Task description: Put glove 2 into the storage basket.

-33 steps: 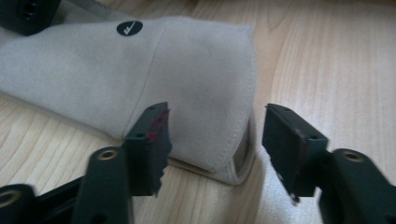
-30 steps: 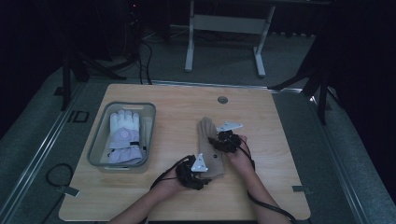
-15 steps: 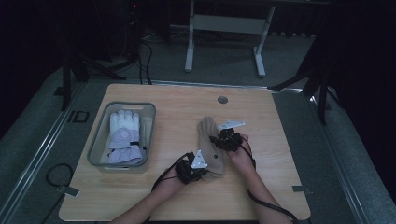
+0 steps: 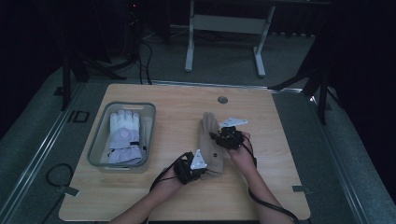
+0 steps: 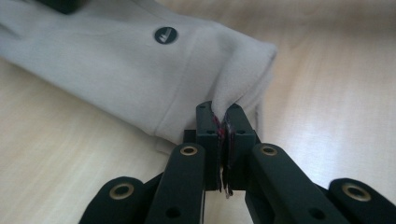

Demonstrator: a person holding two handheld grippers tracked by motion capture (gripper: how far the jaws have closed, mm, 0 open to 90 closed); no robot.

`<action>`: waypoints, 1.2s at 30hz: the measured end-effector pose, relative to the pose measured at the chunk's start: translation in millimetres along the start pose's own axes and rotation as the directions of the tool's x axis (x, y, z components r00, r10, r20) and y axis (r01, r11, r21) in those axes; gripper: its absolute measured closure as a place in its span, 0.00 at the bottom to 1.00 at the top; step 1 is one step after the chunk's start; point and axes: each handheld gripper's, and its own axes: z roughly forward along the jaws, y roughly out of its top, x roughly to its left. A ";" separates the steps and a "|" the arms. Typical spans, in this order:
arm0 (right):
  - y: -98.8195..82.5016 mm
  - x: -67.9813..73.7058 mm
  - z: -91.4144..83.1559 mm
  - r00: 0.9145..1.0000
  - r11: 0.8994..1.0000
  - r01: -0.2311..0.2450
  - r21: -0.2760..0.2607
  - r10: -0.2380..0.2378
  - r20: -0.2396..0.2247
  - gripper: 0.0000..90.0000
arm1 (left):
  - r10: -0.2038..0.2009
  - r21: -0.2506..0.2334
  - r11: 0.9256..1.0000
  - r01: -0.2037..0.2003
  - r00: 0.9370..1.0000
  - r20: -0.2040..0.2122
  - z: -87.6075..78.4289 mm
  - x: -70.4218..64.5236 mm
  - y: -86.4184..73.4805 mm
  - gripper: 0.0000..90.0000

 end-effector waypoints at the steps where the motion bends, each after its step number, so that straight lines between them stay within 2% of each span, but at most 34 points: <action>1: -0.2 -0.3 0.6 1.000 1.000 -0.004 0.000 0.004 -0.005 0.84 | 0.007 0.005 1.000 -0.007 1.000 -0.010 -0.1 0.1 -0.3 0.97; 6: -3.2 -0.6 5.3 1.000 1.000 -0.011 0.023 0.011 -0.006 0.84 | 0.009 0.019 1.000 -0.009 1.000 0.004 4.2 0.3 -4.4 0.97; 7: -4.5 -0.8 6.5 1.000 1.000 -0.016 0.025 0.016 -0.007 0.83 | 0.000 0.007 1.000 0.000 1.000 0.013 4.7 1.1 -5.3 0.97; 8: -5.6 -1.3 7.6 1.000 0.999 -0.018 0.029 0.019 -0.007 0.83 | -0.015 0.007 1.000 0.014 0.999 0.039 5.5 2.6 -6.1 0.96; 9: -6.4 -1.9 8.4 1.000 0.999 -0.028 0.034 0.028 -0.013 0.83 | -0.016 -0.001 1.000 0.017 0.999 0.038 5.7 3.5 -7.0 0.95; 11: -7.5 -2.0 9.4 0.999 0.999 -0.030 0.037 0.030 -0.011 0.83 | -0.027 -0.015 0.999 0.028 0.998 0.055 5.6 5.4 -8.6 0.91; 15: -8.2 -3.5 9.8 0.999 0.998 -0.039 0.043 0.040 -0.011 0.83 | -0.038 -0.010 0.999 0.039 0.996 0.086 8.2 6.7 -10.0 0.75; 18: -8.6 -3.6 10.6 0.999 0.998 -0.038 0.047 0.038 -0.010 0.83 | -0.025 0.002 1.000 0.025 0.995 0.100 11.0 4.7 -10.4 0.69; 23: -9.3 -2.3 12.1 0.999 0.998 -0.039 0.052 0.039 -0.014 0.83 | 0.033 0.046 0.998 -0.036 0.996 0.082 13.6 -0.9 -8.4 0.67; 26: -9.7 -2.5 12.9 0.999 0.998 -0.038 0.054 0.039 -0.015 0.83 | 0.050 0.060 0.997 -0.055 0.996 0.071 14.8 -3.3 -7.5 0.65; 27: -9.8 -2.3 13.1 0.999 0.998 -0.038 0.053 0.038 -0.014 0.83 | 0.052 0.058 0.997 -0.056 0.996 0.067 15.2 -4.0 -7.9 0.65; 29: -10.1 -2.2 13.1 0.999 0.998 -0.039 0.053 0.040 -0.014 0.83 | 0.064 0.056 0.996 -0.066 0.997 0.033 15.8 -6.4 -8.9 0.68; 31: -10.6 -2.2 13.1 0.999 0.998 -0.043 0.050 0.043 -0.015 0.83 | 0.069 0.057 0.996 -0.069 0.998 0.001 15.6 -7.0 -9.2 0.79; 33: -10.7 -1.9 13.0 0.999 0.998 -0.043 0.048 0.044 -0.017 0.83 | 0.045 0.050 0.998 -0.045 0.999 0.002 14.4 -3.6 -9.1 0.92; 36: -9.1 -1.6 11.6 0.999 0.998 -0.040 0.046 0.041 -0.019 0.83 | 0.045 0.037 0.998 -0.045 0.999 -0.004 12.5 -4.1 -8.1 0.95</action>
